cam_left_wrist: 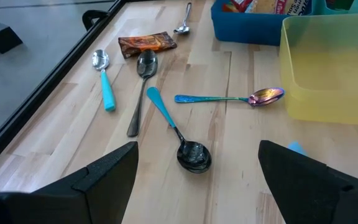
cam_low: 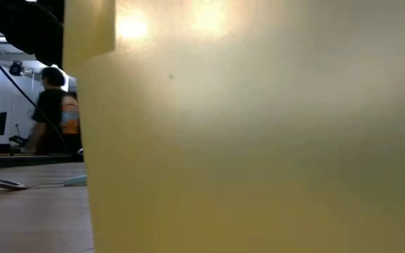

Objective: Pick & Place Food Item
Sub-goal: Put the white seasoning bottle into the green bin

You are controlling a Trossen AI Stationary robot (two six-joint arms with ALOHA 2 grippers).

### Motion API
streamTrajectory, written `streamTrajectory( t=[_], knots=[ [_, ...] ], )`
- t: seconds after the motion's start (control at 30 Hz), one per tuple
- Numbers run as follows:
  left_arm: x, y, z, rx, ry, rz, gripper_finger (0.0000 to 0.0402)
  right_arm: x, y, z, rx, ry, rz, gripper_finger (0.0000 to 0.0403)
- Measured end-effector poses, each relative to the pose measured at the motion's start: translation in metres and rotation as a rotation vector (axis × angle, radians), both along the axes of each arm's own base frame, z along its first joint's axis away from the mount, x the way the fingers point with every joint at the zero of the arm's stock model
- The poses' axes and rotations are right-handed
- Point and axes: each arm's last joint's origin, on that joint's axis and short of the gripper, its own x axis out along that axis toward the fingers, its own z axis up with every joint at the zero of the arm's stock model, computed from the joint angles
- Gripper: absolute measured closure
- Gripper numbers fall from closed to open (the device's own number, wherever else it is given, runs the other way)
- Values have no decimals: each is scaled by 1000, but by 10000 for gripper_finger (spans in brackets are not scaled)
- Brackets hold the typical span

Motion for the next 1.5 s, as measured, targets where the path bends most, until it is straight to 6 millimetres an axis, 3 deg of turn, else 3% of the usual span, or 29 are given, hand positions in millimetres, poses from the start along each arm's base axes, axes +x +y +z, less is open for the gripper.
streamTrajectory(
  t=[0.3, 0.43, 0.67, 0.87, 0.97, 1.17, 1.5],
  knots=[
    [0, 0, 0, 1, 6, 0, 66, -34, 34, -8, 242, 112, -14, 211],
    [0, 0, 0, 1, 6, 0, 66, -54, 46, 6, 280, 129, -24, 211],
    [0, 0, -1, 1, 6, 0, 66, -93, 75, 11, 242, 200, -75, 211],
    [0, 0, -1, 2, 8, 0, 66, -118, 112, -3, 174, 236, -161, 211],
    [0, 0, -1, 2, 8, 0, 66, -125, 132, -14, 208, 255, -205, 211],
    [-1, 0, -1, 3, 13, 0, 66, -134, 151, -26, 220, 279, -268, 211],
    [-1, 0, -1, 3, 12, 0, 66, -137, 149, -24, 243, 275, -272, 211]
  ],
)
